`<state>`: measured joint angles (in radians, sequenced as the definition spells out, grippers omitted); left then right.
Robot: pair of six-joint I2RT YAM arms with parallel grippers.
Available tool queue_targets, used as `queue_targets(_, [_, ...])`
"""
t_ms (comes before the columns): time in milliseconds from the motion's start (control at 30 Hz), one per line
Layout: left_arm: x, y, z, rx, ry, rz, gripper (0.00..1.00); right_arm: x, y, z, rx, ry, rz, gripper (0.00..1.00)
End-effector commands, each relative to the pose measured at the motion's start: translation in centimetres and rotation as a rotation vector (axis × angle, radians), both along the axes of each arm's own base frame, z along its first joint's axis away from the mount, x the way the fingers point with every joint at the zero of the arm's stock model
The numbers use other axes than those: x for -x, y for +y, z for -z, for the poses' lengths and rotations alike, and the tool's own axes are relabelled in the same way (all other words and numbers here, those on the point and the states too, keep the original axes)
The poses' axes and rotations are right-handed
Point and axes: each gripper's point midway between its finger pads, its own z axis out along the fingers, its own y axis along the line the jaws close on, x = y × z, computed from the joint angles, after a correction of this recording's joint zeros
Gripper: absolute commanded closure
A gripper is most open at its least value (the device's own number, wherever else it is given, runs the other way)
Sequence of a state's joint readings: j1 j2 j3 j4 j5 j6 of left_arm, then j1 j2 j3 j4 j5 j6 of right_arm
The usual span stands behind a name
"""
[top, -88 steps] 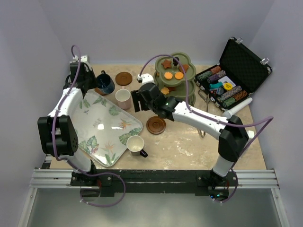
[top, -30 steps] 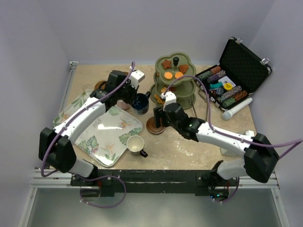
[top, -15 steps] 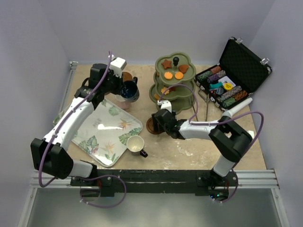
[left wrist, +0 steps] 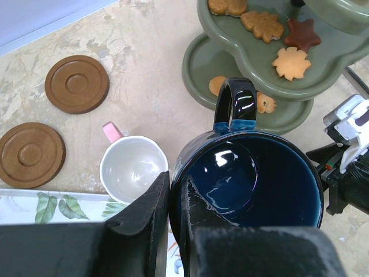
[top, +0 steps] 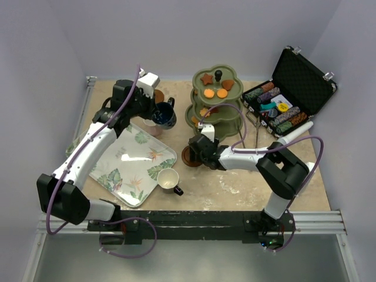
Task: Serve the afternoon tea
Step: Move the coaster to the center of the board.
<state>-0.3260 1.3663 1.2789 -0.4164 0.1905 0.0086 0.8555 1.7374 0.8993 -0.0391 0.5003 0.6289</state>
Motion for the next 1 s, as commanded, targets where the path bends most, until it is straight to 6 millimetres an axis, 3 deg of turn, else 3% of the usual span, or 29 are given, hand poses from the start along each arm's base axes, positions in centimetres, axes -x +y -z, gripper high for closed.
queue_targets(0, [0.3, -1.2, -5.2, 0.096, -0.142, 0.034, 1.00, 1.9, -4.0, 0.2, 0.111, 0.068, 0.115, 0.21])
queue_targets(200, [0.8, -1.3, -5.2, 0.101, -0.151, 0.041, 1.00, 2.5, -8.0, -0.5, 0.202, 0.081, 0.243, 0.23])
queue_targets(333, [1.0, -1.4, -5.2, 0.105, -0.162, 0.039, 1.00, 2.6, -9.1, -1.3, 0.176, 0.087, 0.291, 0.24])
queue_targets(433, [0.9, -1.0, -5.2, 0.101, -0.175, 0.019, 1.00, 2.2, -9.7, -3.5, 0.189, 0.036, 0.316, 0.24])
queue_targets(533, [0.7, -0.6, -5.0, 0.091, -0.190, -0.004, 1.00, 2.0, -5.8, -7.4, 0.090, -0.046, 0.198, 0.20])
queue_targets(633, [0.5, -0.3, -4.5, 0.077, -0.187, -0.018, 1.00, 2.0, -1.7, -9.4, -0.032, -0.084, 0.043, 0.19])
queue_targets(733, [0.5, 0.0, -4.2, 0.066, -0.188, -0.030, 1.00, 2.0, 0.1, -8.2, -0.057, -0.052, -0.009, 0.21])
queue_targets(967, [0.5, 0.0, -4.1, 0.067, -0.189, -0.032, 1.00, 2.1, 1.5, -4.4, -0.036, 0.016, -0.066, 0.37])
